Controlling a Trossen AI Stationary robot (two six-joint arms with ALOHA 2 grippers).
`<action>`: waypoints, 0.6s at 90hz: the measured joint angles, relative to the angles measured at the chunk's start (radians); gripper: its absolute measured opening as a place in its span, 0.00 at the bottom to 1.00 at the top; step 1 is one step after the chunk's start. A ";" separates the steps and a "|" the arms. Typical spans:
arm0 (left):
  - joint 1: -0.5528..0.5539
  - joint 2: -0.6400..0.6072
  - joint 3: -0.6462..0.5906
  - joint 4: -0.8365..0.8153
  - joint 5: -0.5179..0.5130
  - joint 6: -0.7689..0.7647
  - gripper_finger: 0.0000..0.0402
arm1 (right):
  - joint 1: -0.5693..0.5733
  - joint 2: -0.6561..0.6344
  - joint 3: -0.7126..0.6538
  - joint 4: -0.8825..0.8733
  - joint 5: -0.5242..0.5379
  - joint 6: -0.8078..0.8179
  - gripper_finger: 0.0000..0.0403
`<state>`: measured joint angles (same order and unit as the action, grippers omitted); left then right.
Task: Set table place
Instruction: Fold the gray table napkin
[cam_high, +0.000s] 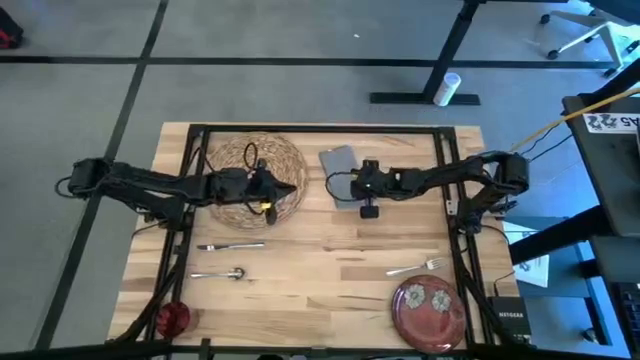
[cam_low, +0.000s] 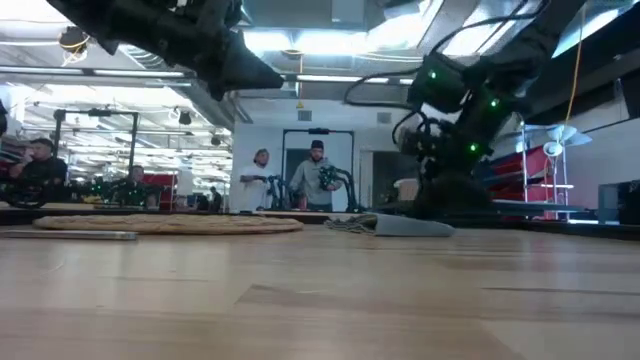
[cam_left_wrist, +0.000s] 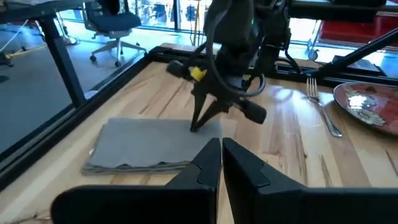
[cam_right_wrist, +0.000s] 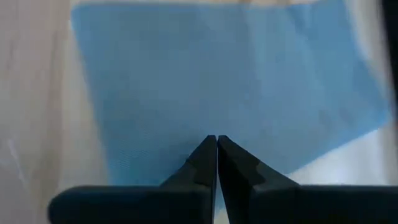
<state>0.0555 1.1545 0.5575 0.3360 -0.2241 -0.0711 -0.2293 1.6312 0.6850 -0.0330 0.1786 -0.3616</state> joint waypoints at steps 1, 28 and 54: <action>0.000 0.000 0.000 0.000 0.000 0.000 0.00 | 0.000 0.004 0.000 0.004 -0.007 0.003 0.00; 0.000 0.000 0.000 -0.013 0.000 -0.001 0.00 | 0.086 0.047 0.005 0.033 -0.139 0.073 0.00; 0.000 0.000 0.000 -0.013 0.000 -0.006 0.00 | 0.236 0.049 0.003 0.045 -0.172 0.186 0.00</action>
<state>0.0555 1.1545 0.5575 0.3233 -0.2241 -0.0769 0.0065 1.6802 0.6882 0.0118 0.0065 -0.1755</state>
